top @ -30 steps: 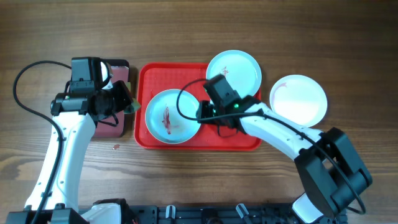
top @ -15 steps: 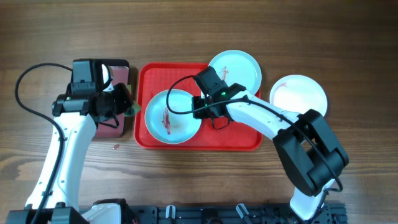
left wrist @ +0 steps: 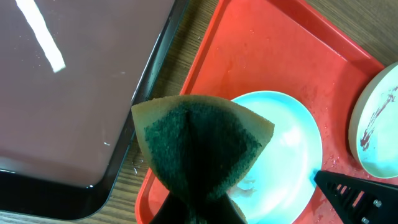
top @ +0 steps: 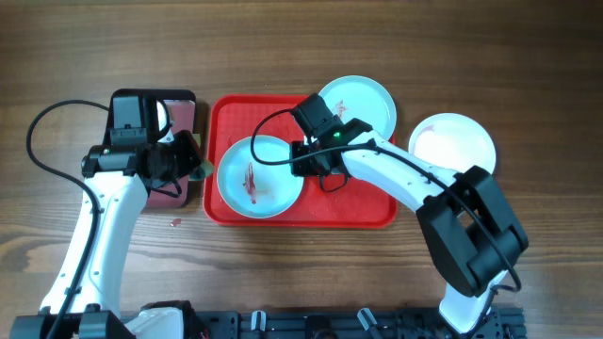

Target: Clean dirty plates on tray and stack at the side

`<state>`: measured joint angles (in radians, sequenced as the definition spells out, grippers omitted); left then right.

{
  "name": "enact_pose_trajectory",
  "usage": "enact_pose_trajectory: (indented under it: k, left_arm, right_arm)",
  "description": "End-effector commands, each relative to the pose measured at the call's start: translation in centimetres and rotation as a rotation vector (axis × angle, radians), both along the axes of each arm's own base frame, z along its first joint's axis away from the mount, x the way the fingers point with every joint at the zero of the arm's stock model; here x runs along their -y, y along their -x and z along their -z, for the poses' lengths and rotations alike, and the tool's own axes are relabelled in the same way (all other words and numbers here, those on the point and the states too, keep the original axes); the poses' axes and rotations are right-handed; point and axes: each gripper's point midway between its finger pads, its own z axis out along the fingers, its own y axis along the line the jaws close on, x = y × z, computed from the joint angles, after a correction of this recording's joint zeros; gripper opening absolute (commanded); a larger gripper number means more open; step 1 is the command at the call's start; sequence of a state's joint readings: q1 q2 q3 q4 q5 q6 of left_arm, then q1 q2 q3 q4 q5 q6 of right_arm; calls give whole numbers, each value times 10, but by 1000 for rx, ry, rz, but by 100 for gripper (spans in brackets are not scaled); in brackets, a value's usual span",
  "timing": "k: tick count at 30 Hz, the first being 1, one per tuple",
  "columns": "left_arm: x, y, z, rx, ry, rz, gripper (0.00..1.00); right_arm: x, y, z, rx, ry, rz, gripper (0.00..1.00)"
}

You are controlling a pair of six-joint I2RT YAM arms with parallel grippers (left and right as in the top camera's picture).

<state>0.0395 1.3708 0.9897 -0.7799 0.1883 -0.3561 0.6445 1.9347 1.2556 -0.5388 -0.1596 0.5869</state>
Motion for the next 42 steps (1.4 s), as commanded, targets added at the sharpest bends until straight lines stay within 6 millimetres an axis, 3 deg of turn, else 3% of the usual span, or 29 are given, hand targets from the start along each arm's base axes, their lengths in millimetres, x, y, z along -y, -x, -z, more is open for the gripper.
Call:
enact_pose_trajectory:
  k: [1, 5, 9, 16, 23, 31, 36, 39, 42]
  left_arm:
    - [8, 2, 4, -5, -5, 39, 4]
    - [24, 2, 3, 3, -5, 92, 4]
    - [43, 3, 11, -20, -6, 151, 4]
    - [58, 6, 65, -171, -21, 221, 4]
    - [69, 10, 112, -243, -74, 432, 4]
    - [116, 23, 156, -274, -113, 655, 4]
    - [157, 24, 153, -210, -33, 712, 4]
    - [159, 9, 150, -177, -8, 613, 4]
    - [139, -20, 149, -127, -40, 417, 4]
  right_arm:
    - [-2, 8, 25, -83, -7, 30, 14]
    - [-3, 7, 26, -87, -14, 29, 4]
    - [-3, 7, 27, -96, -17, 56, 4]
    - [1, 2, 26, -100, -29, 77, 4]
    - [0, 1, 25, -94, -37, 67, 4]
    - [0, 0, 25, -90, -40, 67, 4]
    - [-1, 1, 24, -94, -45, 63, 4]
    - [-1, 1, 24, -94, -45, 64, 4]
    - [-1, 1, 24, -94, -45, 63, 5]
